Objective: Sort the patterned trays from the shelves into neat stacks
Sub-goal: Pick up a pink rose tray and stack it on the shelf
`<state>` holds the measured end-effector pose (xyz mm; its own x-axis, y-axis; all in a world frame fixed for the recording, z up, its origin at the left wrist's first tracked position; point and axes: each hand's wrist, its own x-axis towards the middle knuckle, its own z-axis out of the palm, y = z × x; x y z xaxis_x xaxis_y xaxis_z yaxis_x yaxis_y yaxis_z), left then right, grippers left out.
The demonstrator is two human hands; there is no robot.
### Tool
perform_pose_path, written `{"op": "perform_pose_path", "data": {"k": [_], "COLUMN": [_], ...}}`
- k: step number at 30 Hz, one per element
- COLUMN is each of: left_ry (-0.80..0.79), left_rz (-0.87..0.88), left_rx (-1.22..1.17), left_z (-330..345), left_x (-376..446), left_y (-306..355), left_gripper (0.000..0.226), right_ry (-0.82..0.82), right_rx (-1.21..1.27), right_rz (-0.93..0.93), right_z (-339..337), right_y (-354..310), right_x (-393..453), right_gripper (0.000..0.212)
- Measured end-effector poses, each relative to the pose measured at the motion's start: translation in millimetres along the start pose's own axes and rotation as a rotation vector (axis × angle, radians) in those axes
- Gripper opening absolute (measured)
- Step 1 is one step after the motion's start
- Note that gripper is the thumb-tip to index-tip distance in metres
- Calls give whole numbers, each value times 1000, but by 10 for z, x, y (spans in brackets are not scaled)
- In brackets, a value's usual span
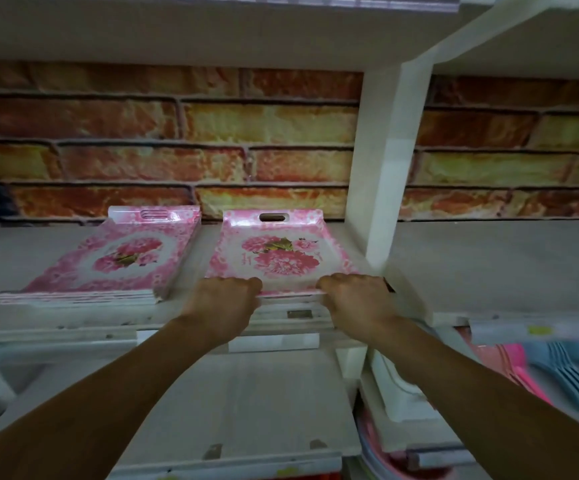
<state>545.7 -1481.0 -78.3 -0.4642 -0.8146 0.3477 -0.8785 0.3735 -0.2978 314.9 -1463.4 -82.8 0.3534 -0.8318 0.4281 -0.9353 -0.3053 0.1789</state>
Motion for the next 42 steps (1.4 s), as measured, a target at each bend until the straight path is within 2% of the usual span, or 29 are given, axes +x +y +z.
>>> {"op": "perform_pose_path", "data": {"k": [5,9,18,24,28,31,35,42], "left_ry": [-15,-25,3,1,47,125,190,164], "left_rz": [10,7,-15,-47,-54,-57,-34,-5], "left_rx": [21,-11,-2,-33,-53,-50,-93,-92], "left_z": [-3,-18,108,351,497,607,639,639], "left_x": [46,61,117,92,82,80,74,77], "left_y": [-25,-16,-6,-4,-18,-38,-50,-72], "left_gripper": [23,32,59,57,59,76,68,67], "right_ry": [9,64,90,92,195,317,370,373], "right_rx": [44,39,102,167,119,106,85,61], "right_rz": [-19,-48,-36,-57,-70,-72,-104,-107], "right_z": [82,139,279,509,625,702,758,765], "right_y": [64,102,103,52,43,41,40,30], "right_x": [58,67,111,98,118,114,115,124], "right_gripper": [26,26,52,59,65,60,56,52]}}
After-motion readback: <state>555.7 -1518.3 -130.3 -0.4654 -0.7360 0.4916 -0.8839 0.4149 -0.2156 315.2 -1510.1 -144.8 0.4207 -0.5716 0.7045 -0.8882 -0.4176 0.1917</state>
